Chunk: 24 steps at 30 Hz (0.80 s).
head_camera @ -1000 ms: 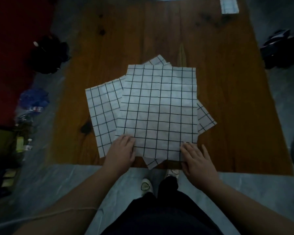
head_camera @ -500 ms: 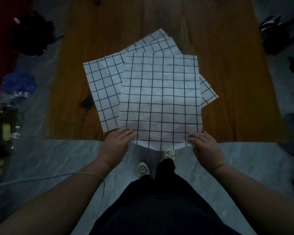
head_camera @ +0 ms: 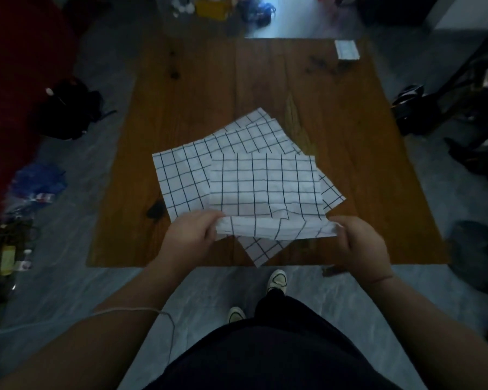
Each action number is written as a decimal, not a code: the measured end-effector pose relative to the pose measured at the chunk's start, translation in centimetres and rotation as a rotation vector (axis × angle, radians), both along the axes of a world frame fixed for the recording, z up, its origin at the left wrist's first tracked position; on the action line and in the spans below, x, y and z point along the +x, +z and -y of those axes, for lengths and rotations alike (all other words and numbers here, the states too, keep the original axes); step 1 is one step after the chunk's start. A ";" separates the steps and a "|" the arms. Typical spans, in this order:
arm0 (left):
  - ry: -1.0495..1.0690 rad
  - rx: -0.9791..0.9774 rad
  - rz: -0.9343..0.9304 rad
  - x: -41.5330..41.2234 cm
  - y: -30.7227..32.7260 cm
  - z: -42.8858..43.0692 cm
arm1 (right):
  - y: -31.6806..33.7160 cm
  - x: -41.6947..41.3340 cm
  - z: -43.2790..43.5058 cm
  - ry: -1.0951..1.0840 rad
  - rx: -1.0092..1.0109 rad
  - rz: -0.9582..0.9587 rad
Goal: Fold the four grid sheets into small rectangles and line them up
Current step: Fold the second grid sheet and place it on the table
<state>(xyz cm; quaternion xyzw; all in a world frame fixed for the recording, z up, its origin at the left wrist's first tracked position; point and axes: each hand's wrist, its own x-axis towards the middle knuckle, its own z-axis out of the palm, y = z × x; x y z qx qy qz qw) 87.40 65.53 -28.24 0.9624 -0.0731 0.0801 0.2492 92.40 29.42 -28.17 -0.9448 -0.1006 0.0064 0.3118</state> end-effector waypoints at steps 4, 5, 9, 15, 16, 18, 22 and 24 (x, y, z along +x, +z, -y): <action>0.065 0.008 0.000 6.5 2.9 0.5 | 2.4 6.3 -1.1 -0.021 0.028 0.098; 0.075 0.011 0.015 8.0 3.4 0.6 | 2.5 8.0 -1.3 -0.010 0.020 0.121; 0.162 -0.006 -0.022 14.3 4.4 0.8 | 2.2 15.2 -2.3 -0.048 -0.020 0.056; 0.404 -0.057 -0.265 22.5 1.5 0.8 | -0.7 23.3 -3.8 -0.049 0.050 -0.131; 0.428 -0.067 -0.308 23.2 0.7 0.7 | -1.5 24.3 -4.1 -0.051 0.060 -0.170; 0.455 -0.043 -0.373 23.9 -0.9 0.3 | -3.1 26.1 -4.6 -0.053 0.075 -0.256; 0.429 0.105 -0.308 22.1 -2.5 1.2 | -5.9 27.7 -5.0 -0.073 0.093 -0.410; 0.310 0.139 -0.293 19.9 -3.1 2.3 | -6.7 27.6 -5.2 -0.082 0.093 -0.450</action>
